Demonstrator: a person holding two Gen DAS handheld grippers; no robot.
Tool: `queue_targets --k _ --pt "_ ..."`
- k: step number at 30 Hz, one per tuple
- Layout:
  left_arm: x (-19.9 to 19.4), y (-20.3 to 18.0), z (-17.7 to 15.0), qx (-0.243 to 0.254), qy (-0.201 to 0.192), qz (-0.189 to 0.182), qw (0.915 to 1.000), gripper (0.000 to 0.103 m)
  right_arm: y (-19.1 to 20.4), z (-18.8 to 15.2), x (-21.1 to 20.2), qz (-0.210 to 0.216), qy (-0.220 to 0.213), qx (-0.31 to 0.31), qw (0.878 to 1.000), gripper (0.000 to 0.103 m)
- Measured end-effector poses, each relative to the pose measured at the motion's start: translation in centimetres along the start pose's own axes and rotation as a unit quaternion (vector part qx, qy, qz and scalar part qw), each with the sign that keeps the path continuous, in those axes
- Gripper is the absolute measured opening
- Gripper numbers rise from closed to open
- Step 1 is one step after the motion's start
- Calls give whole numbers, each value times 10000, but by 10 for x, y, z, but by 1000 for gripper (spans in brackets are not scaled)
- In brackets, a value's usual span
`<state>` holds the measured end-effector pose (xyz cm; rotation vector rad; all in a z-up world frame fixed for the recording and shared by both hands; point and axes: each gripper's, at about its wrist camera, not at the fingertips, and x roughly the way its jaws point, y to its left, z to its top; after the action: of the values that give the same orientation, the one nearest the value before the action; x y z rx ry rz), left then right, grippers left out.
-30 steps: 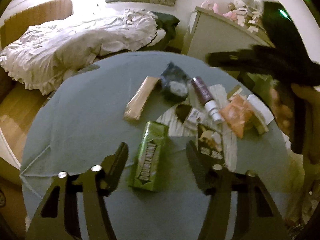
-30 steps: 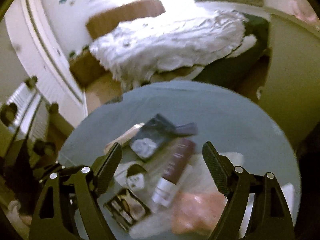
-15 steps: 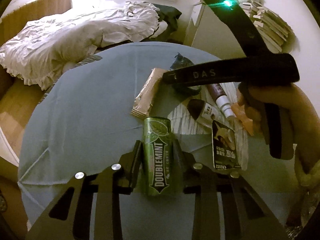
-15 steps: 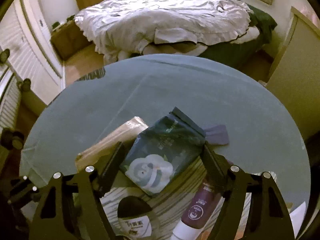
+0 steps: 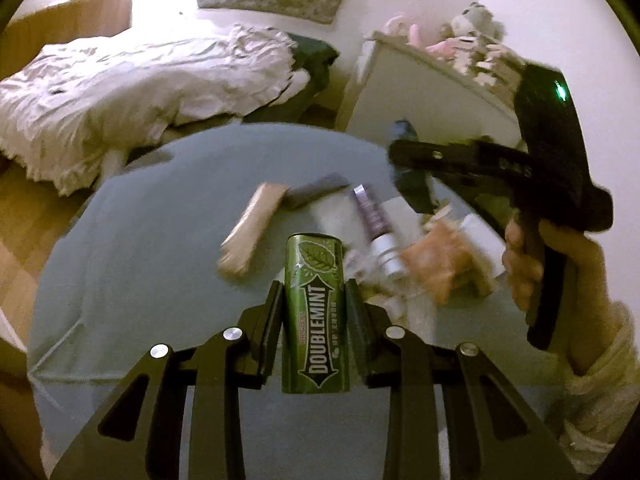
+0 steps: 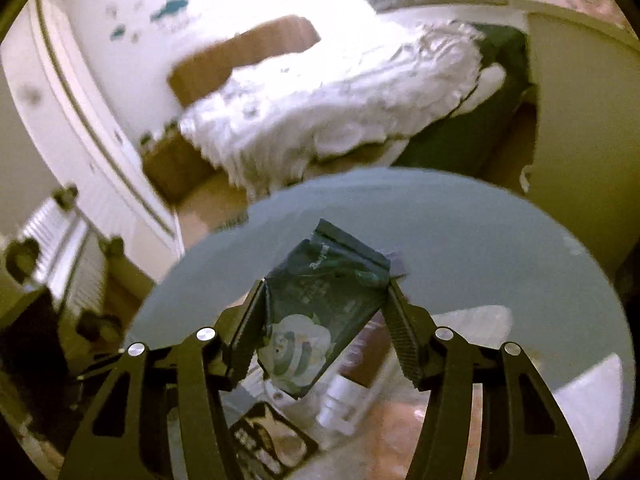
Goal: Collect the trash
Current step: 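Carry the tin and snack bag over the bin and open both tools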
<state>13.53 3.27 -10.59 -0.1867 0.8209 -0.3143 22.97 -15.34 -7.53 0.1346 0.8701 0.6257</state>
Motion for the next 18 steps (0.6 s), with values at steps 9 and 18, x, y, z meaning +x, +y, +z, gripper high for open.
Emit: queue_targets --k 9,18 --pt "25 -75 42 563 -73 -728 9957 31 -111 -24 -102 -553 -941 990 9891 58" --pt "73 -157 69 1189 155 -1360 9834 31 -218 -68 -161 -1220 -1325 1921 9647 58"
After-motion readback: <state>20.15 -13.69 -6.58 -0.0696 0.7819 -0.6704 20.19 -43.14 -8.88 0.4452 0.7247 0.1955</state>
